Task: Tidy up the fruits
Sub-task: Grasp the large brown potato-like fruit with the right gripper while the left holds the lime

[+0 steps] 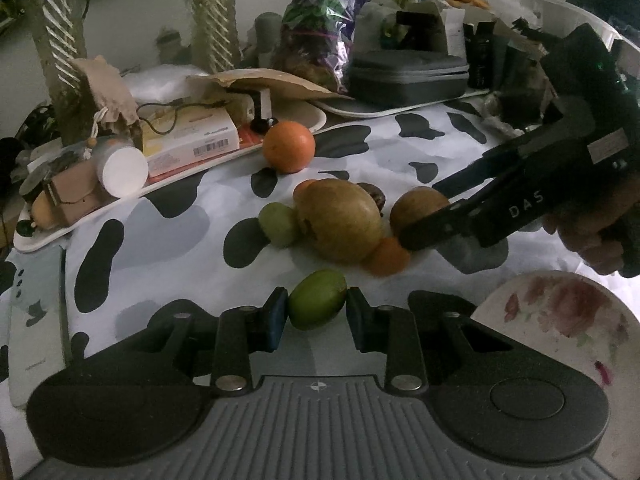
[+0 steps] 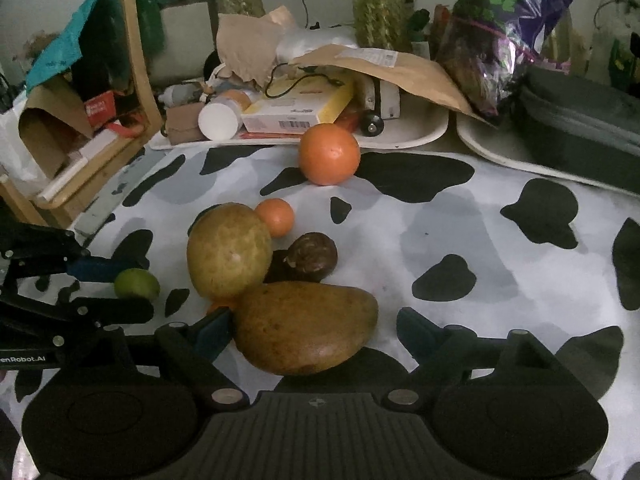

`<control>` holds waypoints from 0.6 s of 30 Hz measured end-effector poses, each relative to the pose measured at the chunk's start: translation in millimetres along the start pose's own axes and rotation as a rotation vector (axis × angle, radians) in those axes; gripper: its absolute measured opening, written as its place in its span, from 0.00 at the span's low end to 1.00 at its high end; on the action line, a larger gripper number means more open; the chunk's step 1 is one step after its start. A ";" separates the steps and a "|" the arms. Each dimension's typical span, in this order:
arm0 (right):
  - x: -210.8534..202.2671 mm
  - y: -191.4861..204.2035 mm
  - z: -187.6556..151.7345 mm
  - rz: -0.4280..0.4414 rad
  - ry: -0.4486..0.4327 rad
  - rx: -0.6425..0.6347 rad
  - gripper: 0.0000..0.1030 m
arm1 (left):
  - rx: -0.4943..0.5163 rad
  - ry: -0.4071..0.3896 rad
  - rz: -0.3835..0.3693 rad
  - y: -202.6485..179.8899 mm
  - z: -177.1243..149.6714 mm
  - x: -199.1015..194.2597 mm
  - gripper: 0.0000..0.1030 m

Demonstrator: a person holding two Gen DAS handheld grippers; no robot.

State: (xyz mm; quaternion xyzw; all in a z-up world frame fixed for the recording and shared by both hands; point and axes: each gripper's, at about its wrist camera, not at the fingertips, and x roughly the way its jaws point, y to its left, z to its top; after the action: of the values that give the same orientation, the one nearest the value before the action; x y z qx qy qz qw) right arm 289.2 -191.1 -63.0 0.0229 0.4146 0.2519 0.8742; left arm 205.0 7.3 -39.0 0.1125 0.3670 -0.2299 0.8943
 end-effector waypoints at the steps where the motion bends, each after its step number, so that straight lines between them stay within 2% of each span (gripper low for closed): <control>1: -1.0 -0.4 -0.1 0.019 -0.003 0.005 0.76 | 0.001 0.000 0.002 -0.1 0.2 0.4 0.30; 9: -7.3 2.7 0.7 -0.015 0.005 0.002 0.72 | -0.001 -0.004 0.006 -2.3 0.2 -1.1 0.30; 18: -33.6 13.5 -3.5 -0.036 -0.022 -0.020 0.72 | -0.014 -0.043 0.004 -12.4 -1.3 -18.2 0.30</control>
State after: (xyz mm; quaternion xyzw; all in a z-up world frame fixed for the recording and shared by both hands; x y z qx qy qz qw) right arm 263.1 -195.4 -37.9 0.0094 0.4029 0.2402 0.8831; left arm 186.7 2.9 -27.4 0.1018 0.3491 -0.2278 0.9032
